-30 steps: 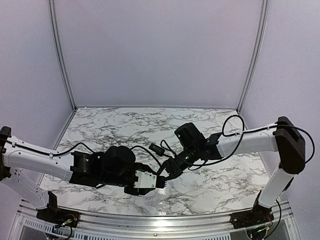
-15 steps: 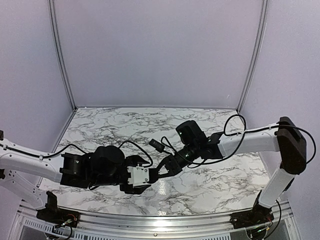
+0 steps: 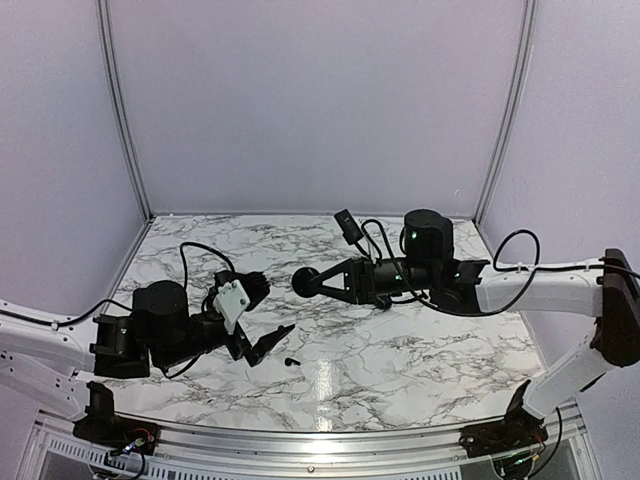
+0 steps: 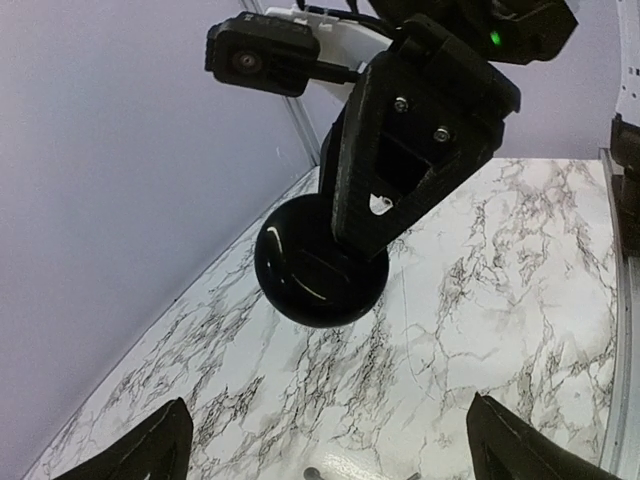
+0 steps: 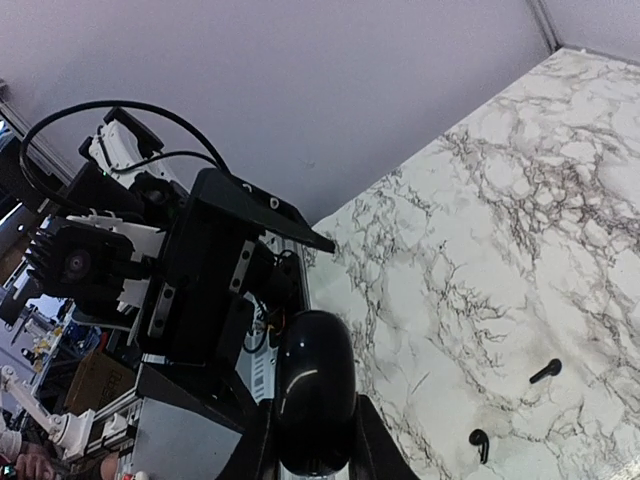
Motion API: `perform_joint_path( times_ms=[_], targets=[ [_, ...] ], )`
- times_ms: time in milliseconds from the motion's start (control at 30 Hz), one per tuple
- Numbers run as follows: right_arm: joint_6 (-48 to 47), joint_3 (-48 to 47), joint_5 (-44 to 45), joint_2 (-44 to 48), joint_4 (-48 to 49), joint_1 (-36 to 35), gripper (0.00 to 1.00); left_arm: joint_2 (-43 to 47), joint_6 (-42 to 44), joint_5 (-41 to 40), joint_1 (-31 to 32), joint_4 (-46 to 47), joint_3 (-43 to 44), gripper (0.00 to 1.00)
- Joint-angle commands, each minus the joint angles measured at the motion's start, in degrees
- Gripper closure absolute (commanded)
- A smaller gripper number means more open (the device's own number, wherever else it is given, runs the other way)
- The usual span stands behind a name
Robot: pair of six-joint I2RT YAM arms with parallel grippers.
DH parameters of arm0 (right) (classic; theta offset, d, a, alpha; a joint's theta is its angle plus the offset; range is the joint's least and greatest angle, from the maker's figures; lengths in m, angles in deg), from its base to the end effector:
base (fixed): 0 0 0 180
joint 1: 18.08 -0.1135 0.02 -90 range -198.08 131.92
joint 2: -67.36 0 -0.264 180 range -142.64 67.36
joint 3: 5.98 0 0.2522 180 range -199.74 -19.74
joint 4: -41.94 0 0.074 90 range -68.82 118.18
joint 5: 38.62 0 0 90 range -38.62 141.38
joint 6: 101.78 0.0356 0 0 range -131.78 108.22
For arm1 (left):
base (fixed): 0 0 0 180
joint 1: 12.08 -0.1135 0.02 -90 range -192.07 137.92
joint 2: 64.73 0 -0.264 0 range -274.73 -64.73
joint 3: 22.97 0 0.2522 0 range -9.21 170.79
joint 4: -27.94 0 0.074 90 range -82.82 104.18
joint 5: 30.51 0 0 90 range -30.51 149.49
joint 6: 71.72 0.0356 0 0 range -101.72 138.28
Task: Insert the wireless bluetooth earbuds into the charging case
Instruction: Pass from the right arm to the left
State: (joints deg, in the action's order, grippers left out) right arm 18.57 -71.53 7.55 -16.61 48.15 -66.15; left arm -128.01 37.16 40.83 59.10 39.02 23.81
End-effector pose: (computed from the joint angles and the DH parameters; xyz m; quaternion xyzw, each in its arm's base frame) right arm 0.2015 0.2612 0.2753 -0.3428 0.6773 0.5933 0.2677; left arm 0.0915 -0.2333 0.2675 0.4393 0.5931 -0.1850 0.6489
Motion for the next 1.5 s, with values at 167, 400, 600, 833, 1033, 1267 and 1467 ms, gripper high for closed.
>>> perform_joint_path(
  times_ms=[167, 400, 600, 833, 1033, 1267, 1467],
  targets=[
    [3.49, 0.96, 11.87, 1.99, 7.91, -3.19, 0.93, -9.19, -6.83, -7.70, 0.18, 8.58, 5.45, 0.10],
    [3.10, 1.06, 11.80, 1.46, 6.62, -3.64, 0.93, -12.23, -6.57, -9.37, 0.45, 11.19, 7.63, 0.20],
    [2.88, 1.25, 10.82, 0.83, 6.62, -3.87, 0.92, -11.79, -6.65, -4.80, 0.45, 14.34, 6.63, 0.25],
    [3.04, 1.42, 10.33, 0.57, 6.88, -4.21, 0.92, -12.84, -6.40, -4.55, 0.54, 14.97, 7.35, 0.27],
    [3.46, 1.51, 9.64, 0.38, 6.92, -4.57, 0.92, -13.29, -6.57, -5.39, 0.63, 15.03, 7.31, 0.32],
    [3.55, 1.56, 9.19, -0.16, 6.90, -4.66, 0.92, -12.92, -5.88, -6.02, 0.72, 15.48, 6.96, 0.34],
    [4.28, 1.64, 8.44, -1.01, 7.85, -4.75, 0.92, -12.98, -5.69, -6.36, 0.72, 15.68, 7.15, 0.31]
  ],
)
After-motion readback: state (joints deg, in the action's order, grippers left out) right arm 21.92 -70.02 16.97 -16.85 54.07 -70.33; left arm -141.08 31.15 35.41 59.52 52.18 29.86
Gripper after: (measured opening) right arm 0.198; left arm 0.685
